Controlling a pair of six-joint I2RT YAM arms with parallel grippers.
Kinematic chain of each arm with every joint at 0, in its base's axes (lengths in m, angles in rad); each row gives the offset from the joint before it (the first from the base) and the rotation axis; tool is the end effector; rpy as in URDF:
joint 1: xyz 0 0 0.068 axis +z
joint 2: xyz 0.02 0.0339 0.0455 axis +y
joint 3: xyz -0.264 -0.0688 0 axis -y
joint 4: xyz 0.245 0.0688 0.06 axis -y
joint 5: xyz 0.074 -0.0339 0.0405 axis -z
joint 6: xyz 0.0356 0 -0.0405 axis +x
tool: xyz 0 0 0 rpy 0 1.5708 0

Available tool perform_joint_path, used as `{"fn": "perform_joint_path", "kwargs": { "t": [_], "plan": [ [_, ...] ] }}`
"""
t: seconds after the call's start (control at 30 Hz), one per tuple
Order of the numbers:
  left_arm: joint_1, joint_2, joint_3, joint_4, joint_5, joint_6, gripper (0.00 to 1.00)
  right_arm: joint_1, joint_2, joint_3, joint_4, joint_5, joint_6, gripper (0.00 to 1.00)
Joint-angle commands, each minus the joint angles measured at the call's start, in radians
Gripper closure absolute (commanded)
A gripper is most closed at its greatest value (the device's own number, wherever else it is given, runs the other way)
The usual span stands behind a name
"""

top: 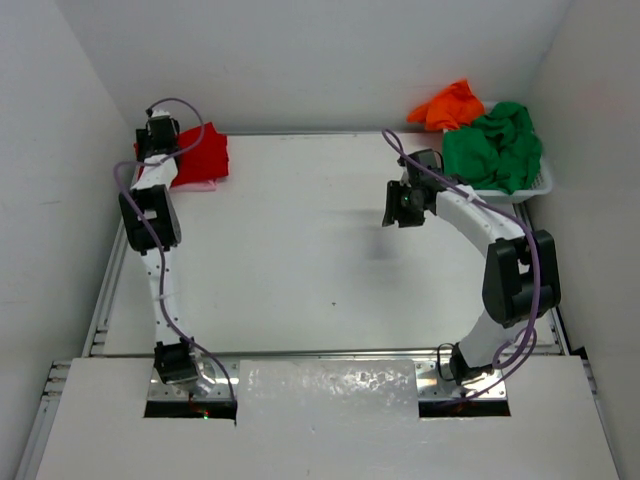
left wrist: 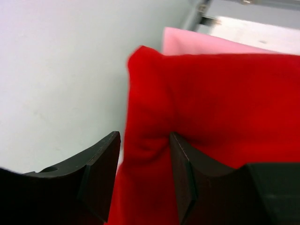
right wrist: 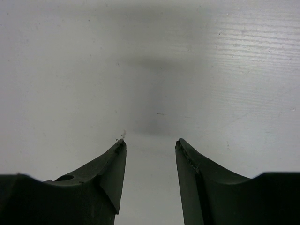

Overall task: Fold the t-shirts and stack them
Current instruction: Put the neatly folded tshirt into the corner of the board with the left arm

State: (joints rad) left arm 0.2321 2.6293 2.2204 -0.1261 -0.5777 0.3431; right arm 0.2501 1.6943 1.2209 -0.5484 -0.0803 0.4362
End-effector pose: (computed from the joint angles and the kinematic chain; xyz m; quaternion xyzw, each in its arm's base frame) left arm 0.5678 0.1542 0.1476 -0.0946 0.8394 0.3719 0.3849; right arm 0.3433 0.0906 0.2238 0.0785 0.9586 0.1275 0.2421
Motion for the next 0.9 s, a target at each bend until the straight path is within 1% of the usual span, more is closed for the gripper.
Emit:
{"fn": "perform_joint_path", "kwargs": {
  "t": [0.0,0.1,0.2,0.27,0.3,0.37,0.4,0.47,0.5,0.53,0.57,0.6,0.63,0.67,0.7,0.73,0.77,0.8,0.83,0.87],
  "plan": [
    [0.030,-0.061,-0.022,0.032,-0.059,0.016,0.56,-0.003,-0.027,0.037,-0.001,0.011,-0.024,0.54],
    [0.033,-0.084,-0.064,0.042,-0.047,0.002,0.55,-0.003,-0.030,0.038,-0.002,0.011,-0.030,0.54],
    [0.036,-0.110,-0.076,0.033,0.018,-0.024,0.53,-0.003,-0.030,0.051,-0.005,0.016,-0.028,0.54],
    [0.036,-0.144,-0.091,0.028,0.088,-0.047,0.52,-0.006,-0.028,0.071,-0.005,0.010,-0.027,0.53],
    [0.036,-0.156,-0.099,0.031,0.145,-0.056,0.50,-0.008,-0.025,0.107,-0.013,0.011,-0.028,0.53],
    [0.036,-0.196,-0.108,0.029,0.191,-0.082,0.49,-0.032,-0.016,0.169,-0.036,0.017,-0.033,0.52],
    [0.036,-0.209,-0.107,0.022,0.215,-0.093,0.47,-0.044,-0.009,0.252,-0.069,0.016,-0.042,0.52],
    [0.035,-0.244,-0.090,0.007,0.283,-0.121,0.45,-0.098,0.028,0.354,-0.111,0.019,-0.054,0.52],
    [0.036,-0.253,-0.079,-0.016,0.306,-0.128,0.44,-0.118,0.060,0.464,-0.151,0.027,-0.074,0.51],
    [0.036,-0.274,-0.059,-0.030,0.356,-0.145,0.43,-0.141,0.080,0.517,-0.169,0.039,-0.088,0.50],
    [0.036,-0.285,-0.048,-0.044,0.384,-0.153,0.41,-0.187,0.099,0.617,-0.185,0.077,-0.100,0.48],
    [0.036,-0.296,-0.038,-0.078,0.407,-0.161,0.40,-0.210,0.120,0.664,-0.206,0.100,-0.120,0.44],
    [0.035,-0.317,-0.019,-0.093,0.464,-0.173,0.38,-0.238,0.164,0.699,-0.211,0.123,-0.128,0.39],
    [0.035,-0.330,-0.015,-0.110,0.493,-0.176,0.35,-0.300,0.188,0.763,-0.212,0.149,-0.131,0.33],
    [0.033,-0.342,-0.010,-0.145,0.545,-0.180,0.35,-0.326,0.214,0.791,-0.212,0.199,-0.131,0.31],
    [0.032,-0.369,-0.011,-0.164,0.567,-0.179,0.31,-0.380,0.269,0.814,-0.211,0.227,-0.131,0.28],
    [0.027,-0.386,-0.014,-0.200,0.576,-0.176,0.30,-0.403,0.300,0.866,-0.208,0.272,-0.132,0.26],
    [0.018,-0.400,-0.022,-0.220,0.616,-0.162,0.30,-0.423,0.332,0.896,-0.208,0.296,-0.134,0.24],
    [0.012,-0.435,-0.048,-0.237,0.624,-0.151,0.30,-0.458,0.400,0.922,-0.208,0.321,-0.139,0.22],
    [0.006,-0.455,-0.065,-0.265,0.630,-0.139,0.30,-0.471,0.434,0.977,-0.199,0.341,-0.160,0.20]
  ]
}}
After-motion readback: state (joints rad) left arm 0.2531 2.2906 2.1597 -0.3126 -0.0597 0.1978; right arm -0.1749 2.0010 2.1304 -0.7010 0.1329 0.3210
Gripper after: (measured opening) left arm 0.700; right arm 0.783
